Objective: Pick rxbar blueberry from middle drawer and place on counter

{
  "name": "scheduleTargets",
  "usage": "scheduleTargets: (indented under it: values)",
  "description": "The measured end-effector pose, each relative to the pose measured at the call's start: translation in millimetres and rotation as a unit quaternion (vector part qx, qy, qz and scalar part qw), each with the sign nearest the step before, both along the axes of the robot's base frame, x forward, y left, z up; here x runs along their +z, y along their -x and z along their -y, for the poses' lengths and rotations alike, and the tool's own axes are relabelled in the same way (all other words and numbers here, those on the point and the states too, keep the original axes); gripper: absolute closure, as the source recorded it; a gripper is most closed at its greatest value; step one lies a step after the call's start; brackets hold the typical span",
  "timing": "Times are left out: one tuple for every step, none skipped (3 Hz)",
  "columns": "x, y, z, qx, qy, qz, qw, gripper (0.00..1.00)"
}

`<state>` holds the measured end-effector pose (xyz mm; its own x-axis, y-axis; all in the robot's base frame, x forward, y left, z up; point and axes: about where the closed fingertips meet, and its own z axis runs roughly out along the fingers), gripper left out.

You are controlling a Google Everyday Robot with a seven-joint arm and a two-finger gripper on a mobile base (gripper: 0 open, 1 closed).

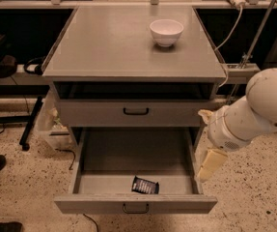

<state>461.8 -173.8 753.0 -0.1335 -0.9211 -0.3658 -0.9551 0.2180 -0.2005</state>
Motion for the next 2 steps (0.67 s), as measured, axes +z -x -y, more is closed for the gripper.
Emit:
scheduleTargets:
  values:
    - [0, 0, 0, 0.0, 0.0, 0.0, 1.0, 0.0]
    - [-13, -1, -9, 0.007, -0.011, 0.001, 0.9999, 0.0]
